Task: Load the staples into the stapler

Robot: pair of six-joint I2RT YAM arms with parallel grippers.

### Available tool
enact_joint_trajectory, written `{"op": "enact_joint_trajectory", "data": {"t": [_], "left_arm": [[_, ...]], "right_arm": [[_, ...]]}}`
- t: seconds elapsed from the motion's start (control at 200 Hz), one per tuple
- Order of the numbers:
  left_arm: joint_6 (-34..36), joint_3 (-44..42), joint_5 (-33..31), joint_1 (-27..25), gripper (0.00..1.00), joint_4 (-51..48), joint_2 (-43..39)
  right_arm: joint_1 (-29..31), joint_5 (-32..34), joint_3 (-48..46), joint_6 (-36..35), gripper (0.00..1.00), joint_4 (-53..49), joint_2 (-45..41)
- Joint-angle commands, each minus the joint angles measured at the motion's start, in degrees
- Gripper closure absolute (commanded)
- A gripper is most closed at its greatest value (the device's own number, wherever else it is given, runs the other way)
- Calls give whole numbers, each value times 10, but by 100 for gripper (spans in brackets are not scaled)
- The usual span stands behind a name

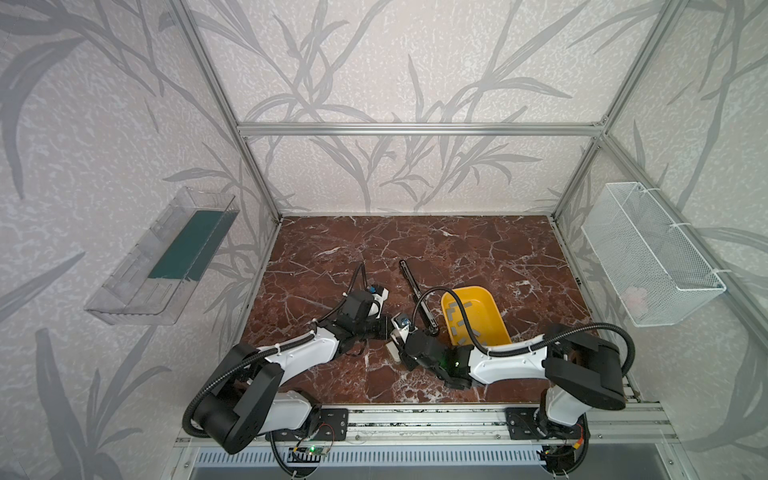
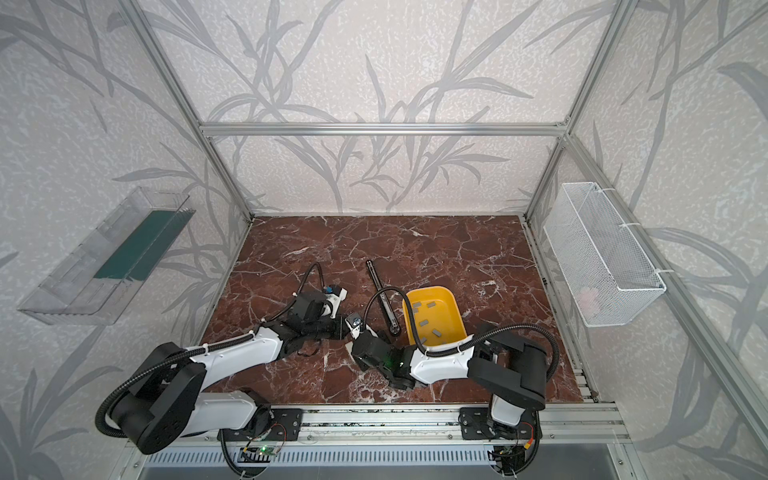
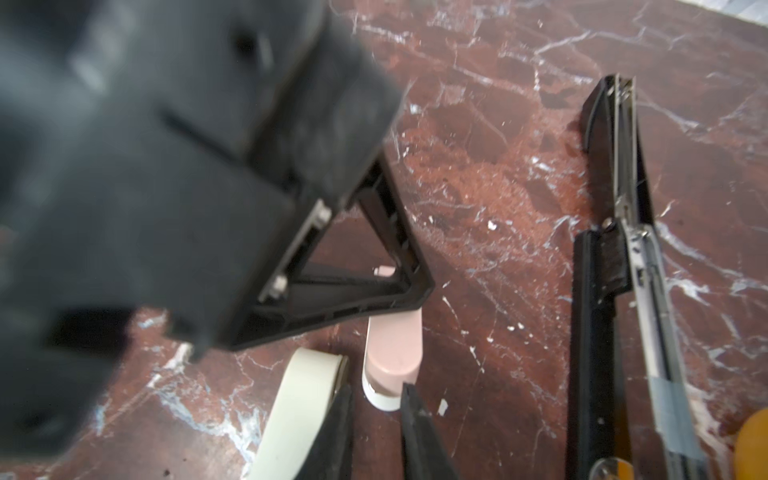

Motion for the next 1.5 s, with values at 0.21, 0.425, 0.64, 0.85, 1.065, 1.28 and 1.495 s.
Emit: {"op": "enact_joint_trajectory", "data": {"t": [0.21, 0.425, 0.64, 0.85, 1.065, 1.28, 1.495], "left_arm": [[10, 10, -4, -2, 95, -6, -2], [10, 10, -3, -2, 95, -5, -2], [9, 10, -3, -2, 95, -4, -3], [10, 10, -5, -2, 95, -6, -2], [10, 10, -4, -2, 95, -6, -2], [10, 10, -4, -2, 95, -6, -2], [11, 10, -6, -2, 95, -6, -1]], "right_arm": [[-11, 28, 48, -5, 84, -27, 14], [-14, 15, 65, 4, 87, -30, 59], [-14, 5, 44, 20, 88, -11, 65], [-13, -6, 33, 32, 89, -3, 74], [-13, -9, 21, 45, 90, 10, 89], [-12, -11, 14, 52, 91, 24, 106], [-12, -10, 6, 56, 91, 42, 121]]}}
